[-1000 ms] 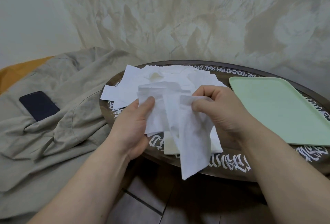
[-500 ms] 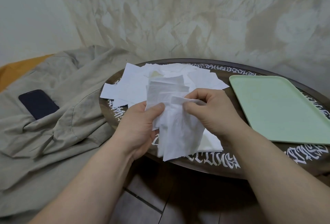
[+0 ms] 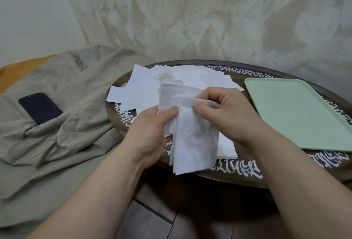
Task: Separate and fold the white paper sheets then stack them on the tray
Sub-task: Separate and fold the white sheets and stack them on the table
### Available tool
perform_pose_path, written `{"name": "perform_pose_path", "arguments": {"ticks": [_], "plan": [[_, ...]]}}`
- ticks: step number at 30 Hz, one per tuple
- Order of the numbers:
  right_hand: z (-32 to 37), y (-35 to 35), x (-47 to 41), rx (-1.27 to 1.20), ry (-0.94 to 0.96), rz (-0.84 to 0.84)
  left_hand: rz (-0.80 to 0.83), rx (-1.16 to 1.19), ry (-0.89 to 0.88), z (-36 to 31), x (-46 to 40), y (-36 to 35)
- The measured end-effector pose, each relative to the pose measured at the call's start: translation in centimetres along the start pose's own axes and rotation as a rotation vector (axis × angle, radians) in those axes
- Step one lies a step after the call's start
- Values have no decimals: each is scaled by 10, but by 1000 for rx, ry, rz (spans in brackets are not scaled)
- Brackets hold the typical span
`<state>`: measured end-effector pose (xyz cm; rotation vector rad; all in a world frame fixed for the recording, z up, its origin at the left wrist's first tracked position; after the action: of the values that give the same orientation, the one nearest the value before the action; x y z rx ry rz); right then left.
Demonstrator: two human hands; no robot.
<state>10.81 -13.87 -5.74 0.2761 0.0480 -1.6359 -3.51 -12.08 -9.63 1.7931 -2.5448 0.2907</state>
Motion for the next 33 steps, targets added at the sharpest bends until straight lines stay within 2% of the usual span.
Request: {"name": "perform_pose_path", "arguments": {"ticks": [15,27,30,33], "plan": [[-2,-1,-2,19,33,-26,42,9,6,3,0,-3],[-3,-3,-2,-12,9,-57,101,-81,-101,2,-3,-4],[-2,-3,-3,86,67,-88,36,-182,-128,5,-6,1],[8,-6,-3,287,232,-101,-5,-297,-161,4,-7,4]]}}
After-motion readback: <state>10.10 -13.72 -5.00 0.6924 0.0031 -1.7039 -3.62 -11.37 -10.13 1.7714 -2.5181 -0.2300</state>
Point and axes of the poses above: each hand's wrist, its own x-axis away from the middle knuckle, its own y-axis out of the back of the hand, z = x × y, the point moved 7 cm from there along -x, towards the middle knuckle, and after that the axes turned 12 degrees about -x, right-handed, at the moved point
